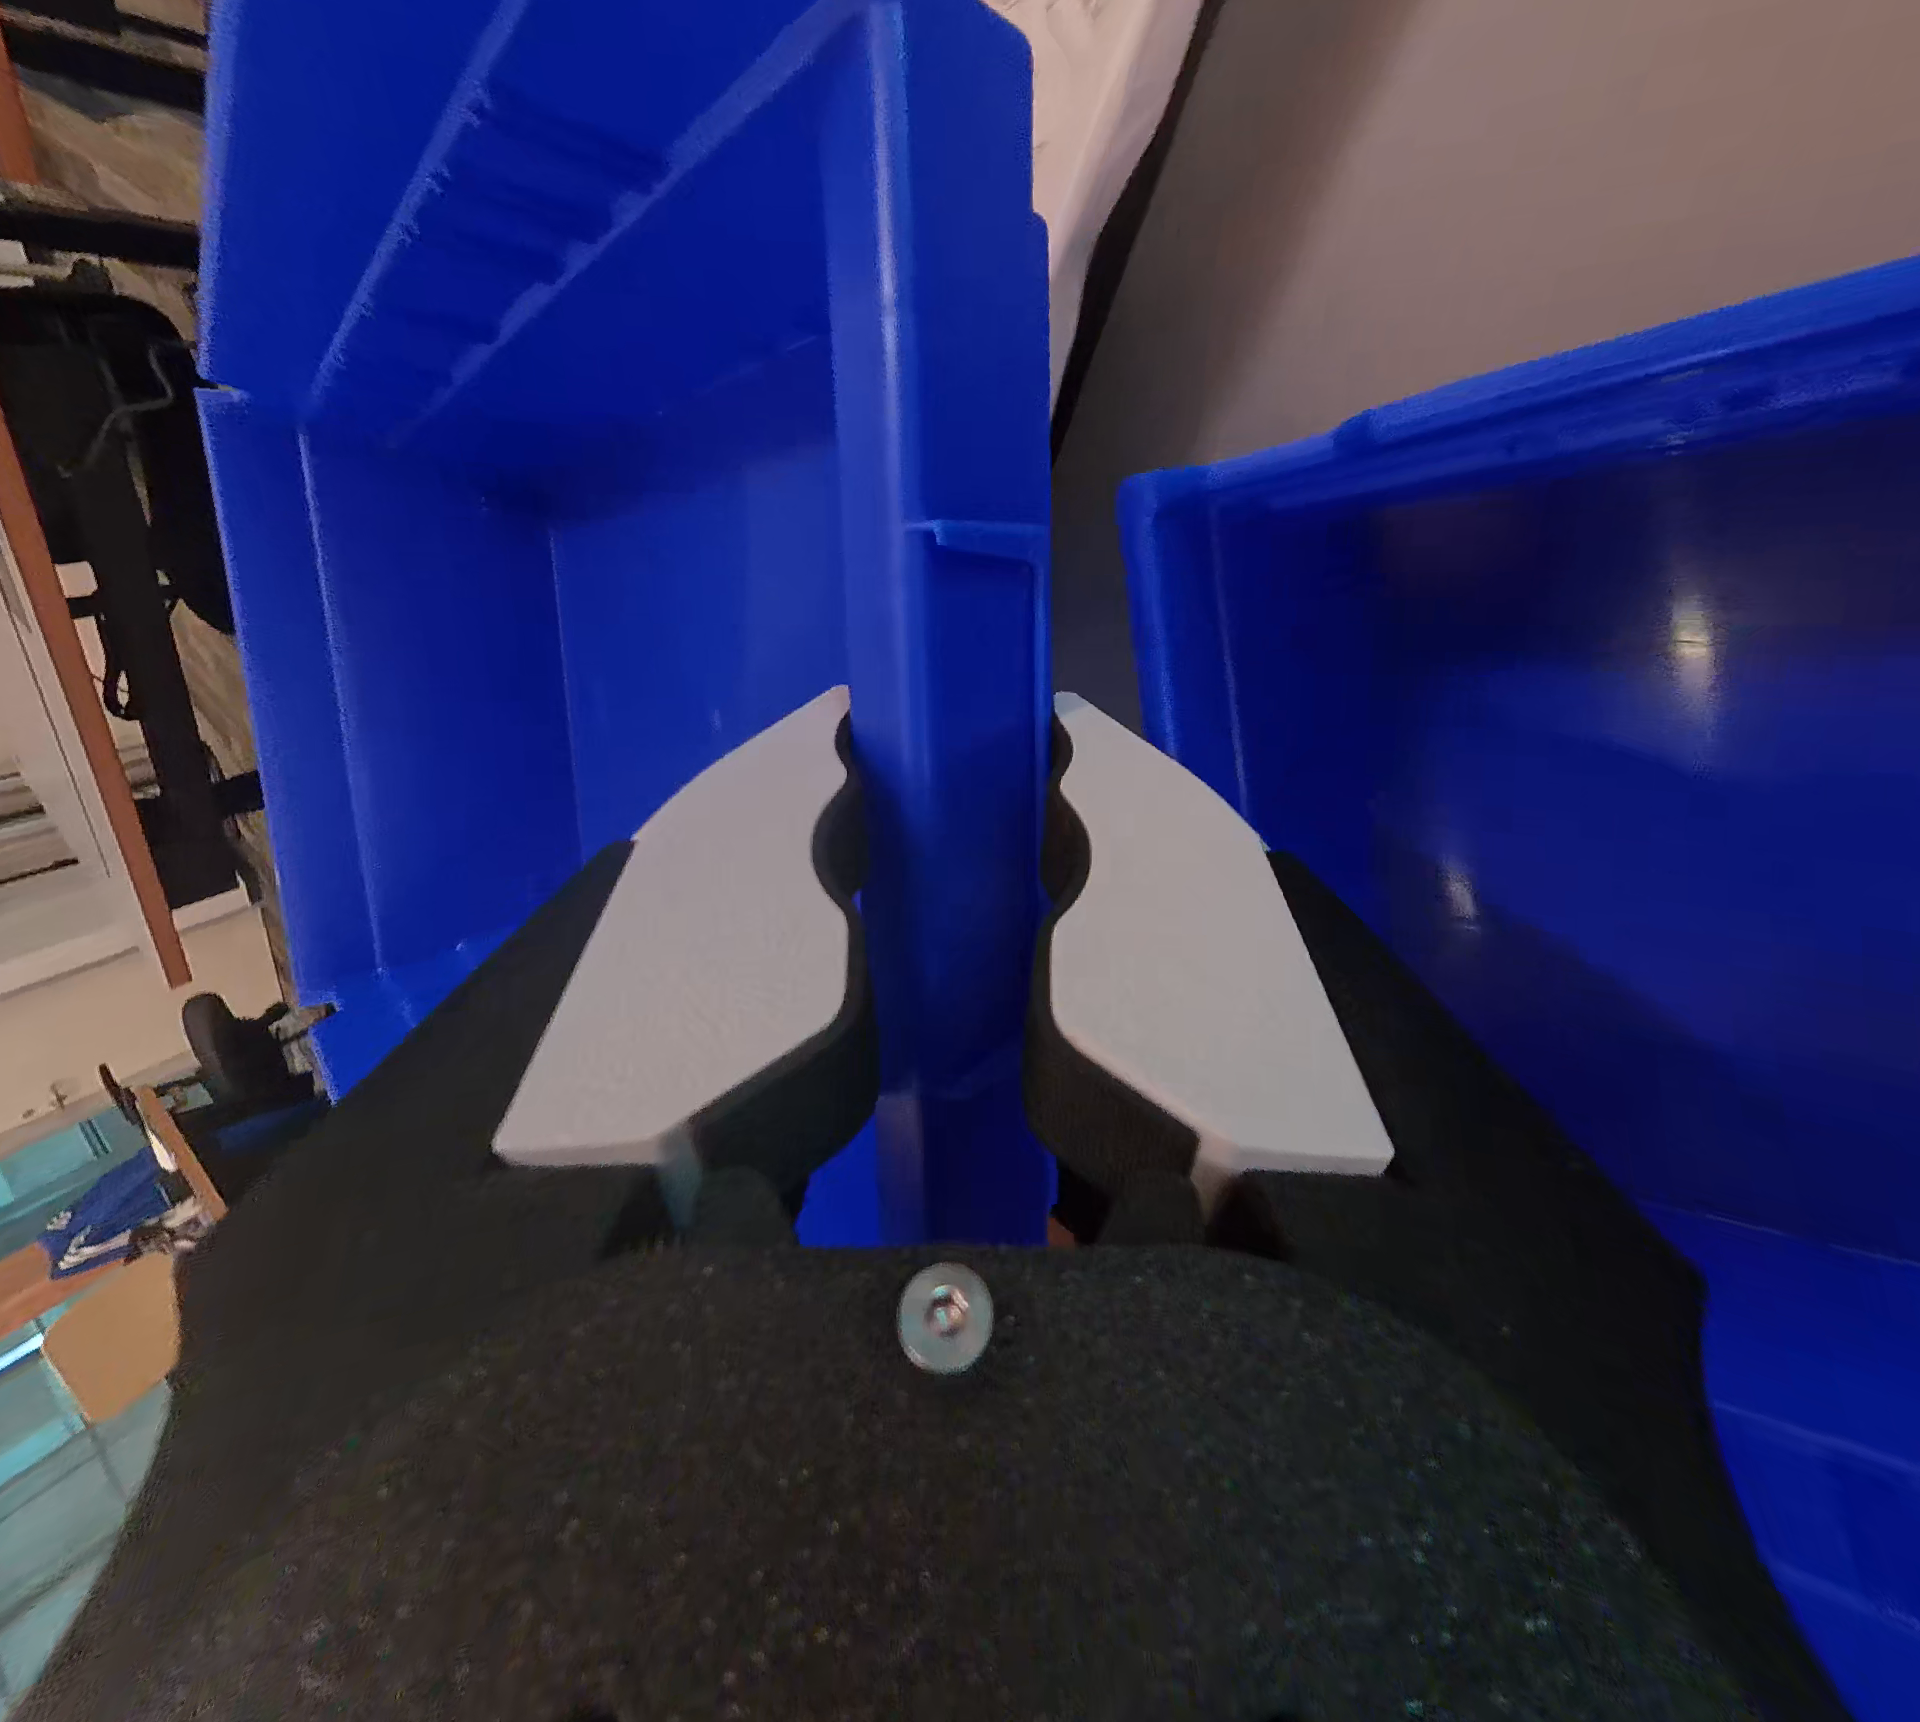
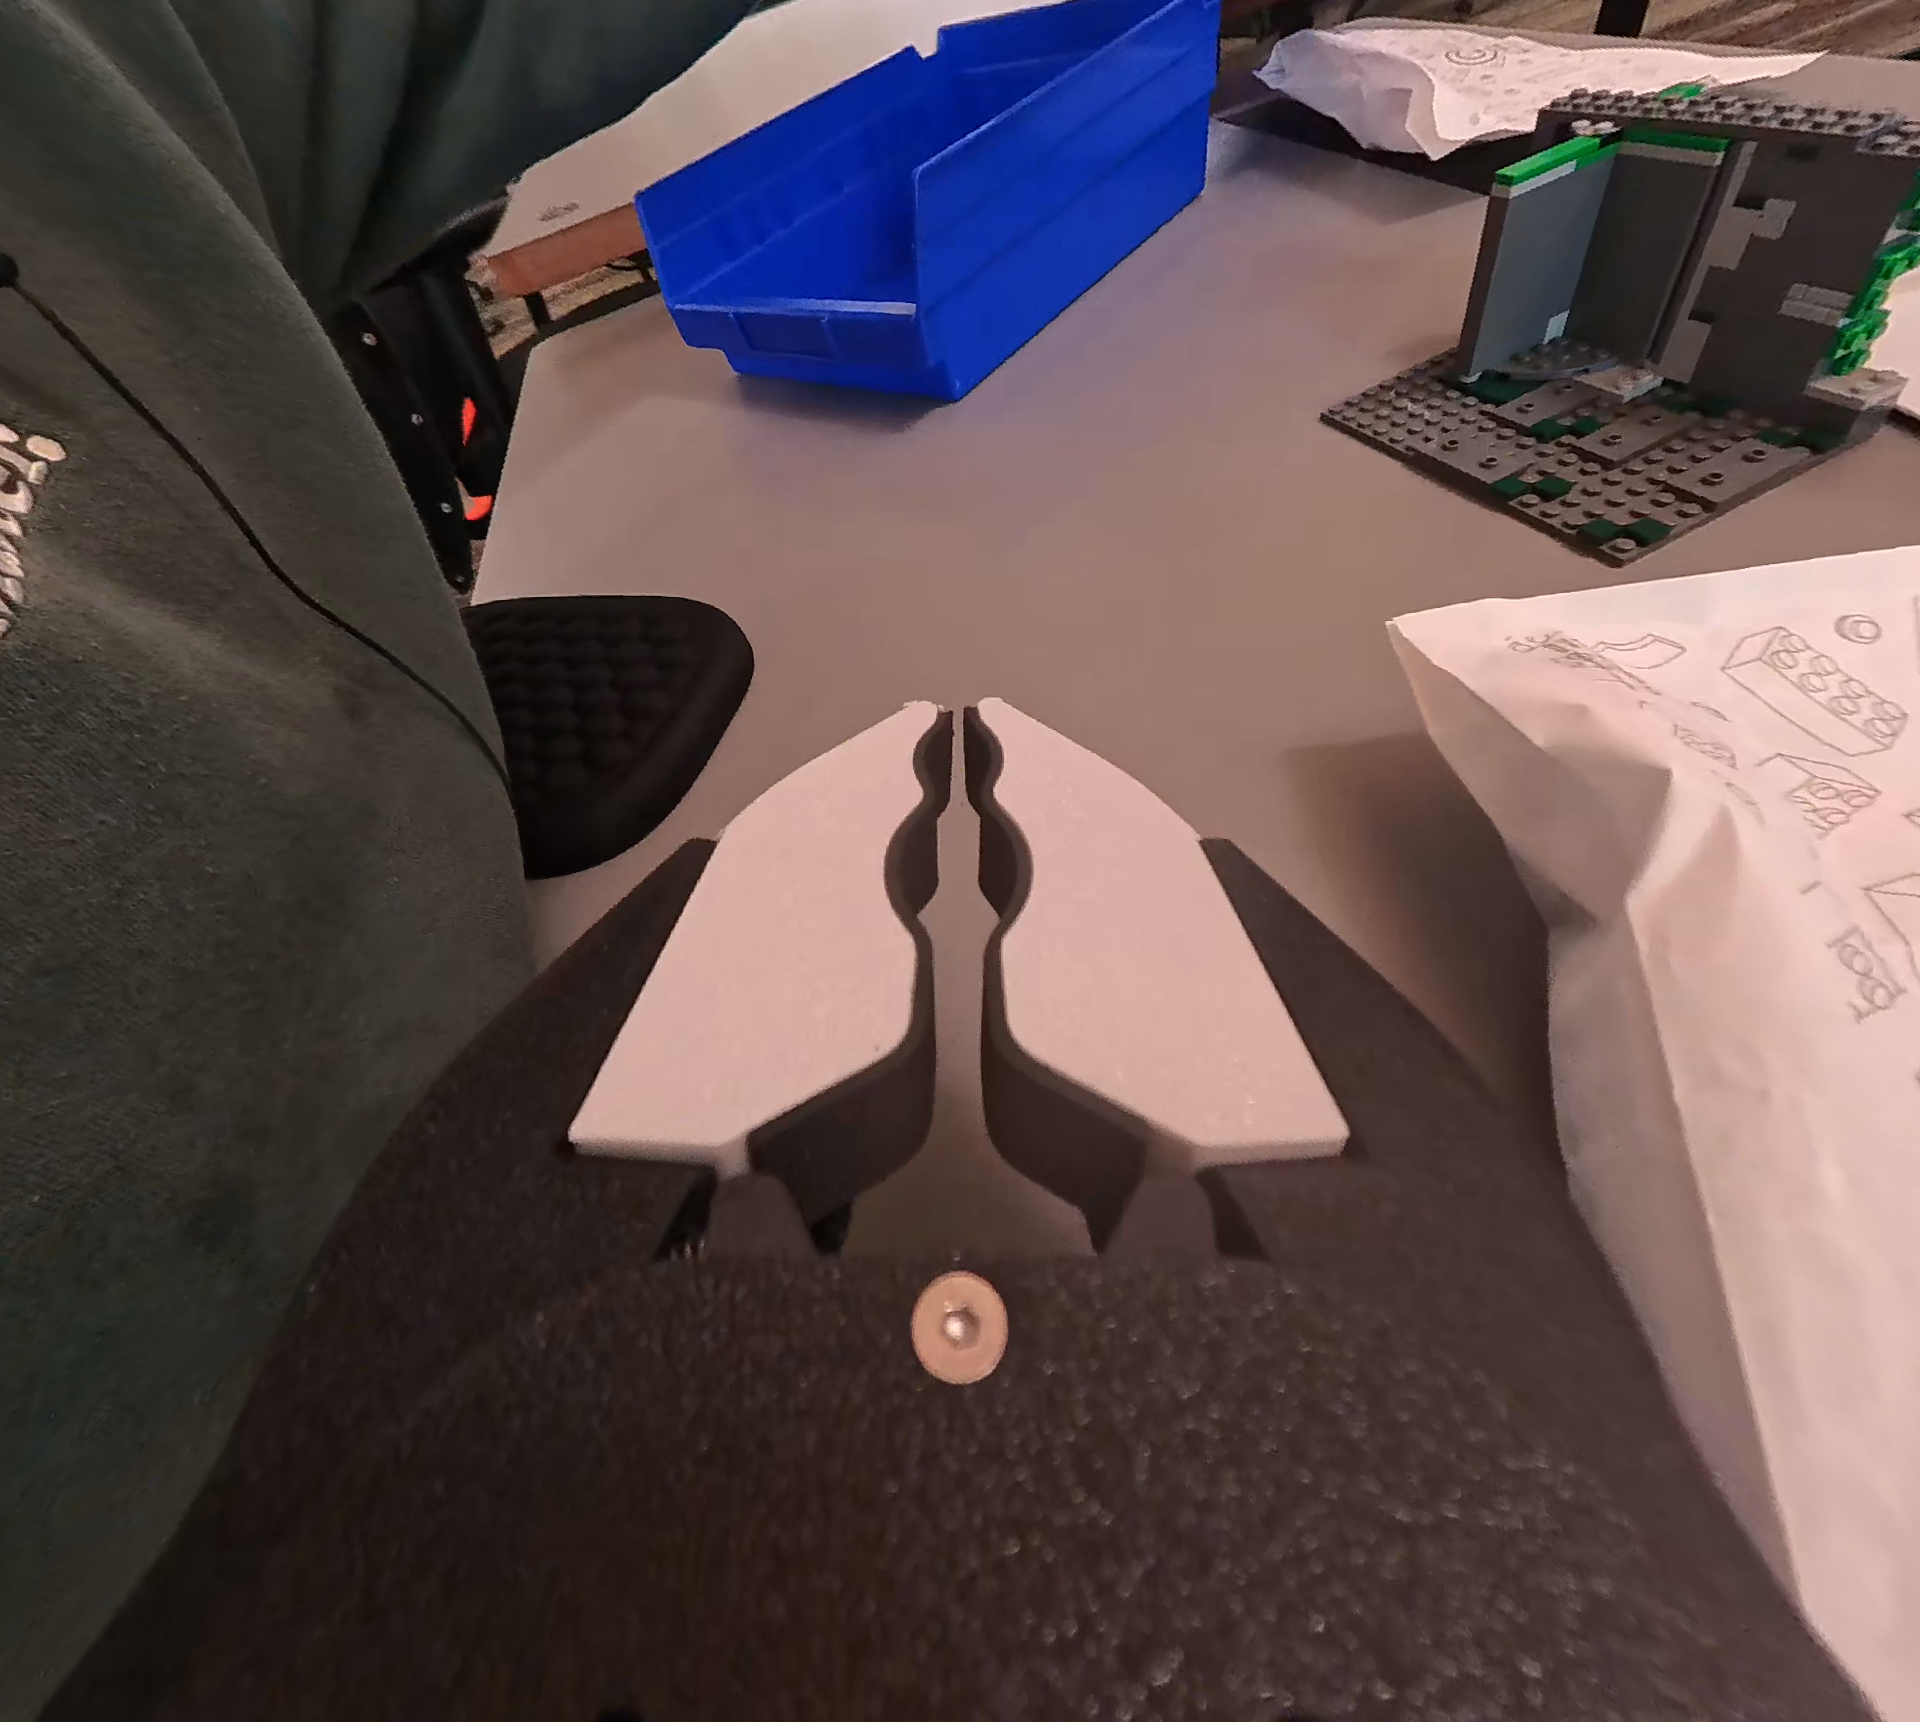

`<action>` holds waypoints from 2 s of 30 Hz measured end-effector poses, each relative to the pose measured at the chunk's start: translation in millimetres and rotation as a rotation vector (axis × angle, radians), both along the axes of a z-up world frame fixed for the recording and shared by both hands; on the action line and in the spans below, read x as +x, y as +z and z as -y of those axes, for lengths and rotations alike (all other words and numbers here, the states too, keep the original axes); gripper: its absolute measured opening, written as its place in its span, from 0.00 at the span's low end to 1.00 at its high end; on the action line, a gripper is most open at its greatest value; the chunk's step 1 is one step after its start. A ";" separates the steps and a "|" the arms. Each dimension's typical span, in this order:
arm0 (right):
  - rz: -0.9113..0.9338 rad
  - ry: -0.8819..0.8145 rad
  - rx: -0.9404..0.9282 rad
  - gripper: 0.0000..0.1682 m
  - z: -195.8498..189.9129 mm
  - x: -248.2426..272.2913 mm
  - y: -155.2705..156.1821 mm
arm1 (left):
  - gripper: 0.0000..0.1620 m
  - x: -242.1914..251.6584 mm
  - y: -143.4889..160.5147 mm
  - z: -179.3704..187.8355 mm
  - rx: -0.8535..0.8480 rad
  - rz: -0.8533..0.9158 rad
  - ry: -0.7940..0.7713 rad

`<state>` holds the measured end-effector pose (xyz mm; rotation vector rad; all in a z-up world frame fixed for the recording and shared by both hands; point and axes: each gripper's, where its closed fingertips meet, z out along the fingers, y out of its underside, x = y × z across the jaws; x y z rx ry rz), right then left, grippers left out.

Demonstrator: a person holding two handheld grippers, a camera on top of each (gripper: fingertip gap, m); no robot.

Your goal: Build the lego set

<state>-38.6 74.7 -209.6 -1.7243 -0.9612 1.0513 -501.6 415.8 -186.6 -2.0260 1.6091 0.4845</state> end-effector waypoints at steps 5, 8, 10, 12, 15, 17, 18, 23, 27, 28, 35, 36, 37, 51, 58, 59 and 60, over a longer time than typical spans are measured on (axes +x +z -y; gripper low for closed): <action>-0.010 0.006 -0.003 0.01 -0.6 -1.0 0.0 | 0.19 8.1 -2.3 10.0 -0.054 0.058 -0.007; -0.014 -0.003 -0.004 0.01 -1.6 0.6 0.1 | 0.19 5.5 -3.2 10.7 -0.072 0.063 -0.018; -0.026 -0.007 -0.013 0.01 -3.0 1.2 0.4 | 0.19 0.0 -5.5 10.3 -0.108 0.062 0.004; -0.036 -0.006 -0.020 0.01 -3.5 0.8 0.8 | 0.19 -6.8 -8.7 8.5 -0.123 0.049 0.021; -0.038 -0.005 -0.022 0.01 -3.6 0.7 0.5 | 0.19 -24.6 -17.2 7.1 -0.142 -0.010 0.080; -0.042 -0.004 -0.025 0.01 -3.6 0.7 0.5 | 0.19 -30.9 -20.3 7.2 -0.137 -0.014 0.095; -0.045 -0.005 -0.025 0.01 -3.8 0.9 0.8 | 0.20 -31.1 -20.0 7.3 -0.131 -0.004 0.100; -0.067 -0.003 -0.040 0.01 -4.5 1.1 1.5 | 0.23 -52.1 -24.3 12.6 -0.156 -0.021 0.195; -0.076 -0.005 -0.043 0.01 -4.6 1.2 2.0 | 0.23 -60.8 -23.5 17.6 -0.145 -0.010 0.212; -0.080 -0.003 -0.046 0.01 -4.5 0.9 2.0 | 0.23 -62.8 -23.4 18.4 -0.139 -0.013 0.213; -0.088 -0.002 -0.049 0.01 -4.1 1.5 2.3 | 0.22 -79.3 -10.0 27.0 -0.041 -0.097 0.175; -0.091 0.000 -0.051 0.01 -4.0 1.4 2.3 | 0.21 -80.8 -5.8 28.5 -0.015 -0.121 0.157; -0.094 0.003 -0.054 0.01 -3.8 1.1 2.2 | 0.21 -81.2 -1.9 30.7 0.004 -0.131 0.146; -0.115 0.025 -0.057 0.01 -0.8 -0.9 3.9 | 0.19 -84.3 32.7 70.9 0.046 -0.074 0.174; -0.139 0.024 -0.051 0.01 0.1 3.8 8.0 | 0.23 4.3 18.7 123.5 -0.061 0.227 0.173; -0.144 0.024 -0.052 0.01 0.2 4.7 8.5 | 0.23 19.8 13.5 135.4 -0.076 0.241 0.174; -0.149 0.026 -0.053 0.01 0.6 5.4 9.1 | 0.24 37.7 8.6 149.5 -0.097 0.263 0.165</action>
